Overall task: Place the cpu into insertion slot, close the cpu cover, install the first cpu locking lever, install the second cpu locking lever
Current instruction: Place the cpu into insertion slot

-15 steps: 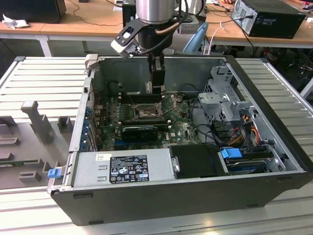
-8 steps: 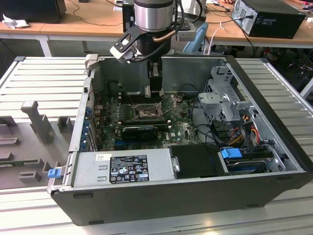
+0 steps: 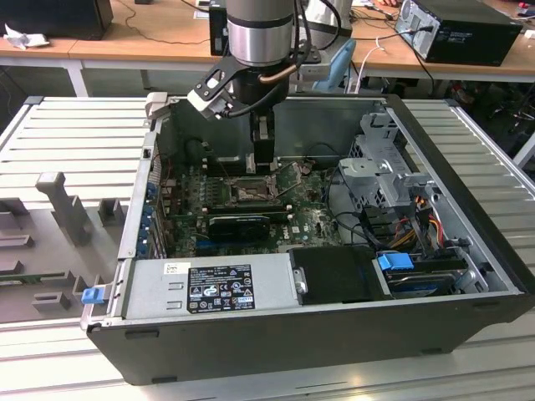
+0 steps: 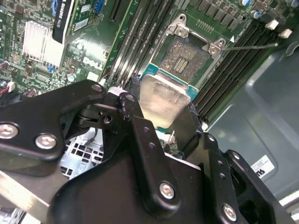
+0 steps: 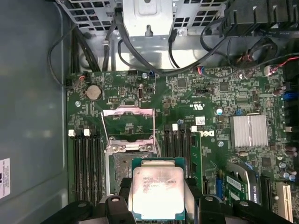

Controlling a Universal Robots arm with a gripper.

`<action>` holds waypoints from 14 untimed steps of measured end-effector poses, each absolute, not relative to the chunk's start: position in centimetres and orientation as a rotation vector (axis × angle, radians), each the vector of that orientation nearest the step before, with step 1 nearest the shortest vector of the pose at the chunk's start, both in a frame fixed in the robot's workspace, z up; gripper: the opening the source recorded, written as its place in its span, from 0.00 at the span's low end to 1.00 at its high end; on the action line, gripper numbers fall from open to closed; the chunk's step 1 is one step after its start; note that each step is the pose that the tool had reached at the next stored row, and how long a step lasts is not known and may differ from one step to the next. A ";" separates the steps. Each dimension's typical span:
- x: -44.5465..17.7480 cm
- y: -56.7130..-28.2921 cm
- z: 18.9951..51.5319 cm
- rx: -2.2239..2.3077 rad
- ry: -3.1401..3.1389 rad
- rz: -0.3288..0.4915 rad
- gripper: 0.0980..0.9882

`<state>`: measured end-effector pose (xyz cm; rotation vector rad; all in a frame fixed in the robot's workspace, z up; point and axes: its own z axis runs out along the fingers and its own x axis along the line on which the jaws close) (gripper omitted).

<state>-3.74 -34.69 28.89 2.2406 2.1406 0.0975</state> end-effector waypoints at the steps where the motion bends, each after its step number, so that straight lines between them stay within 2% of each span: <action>1: -3.8 -34.7 28.7 2.231 2.151 0.098 0.48; 14: -4.1 -34.5 25.5 2.177 2.208 0.100 0.48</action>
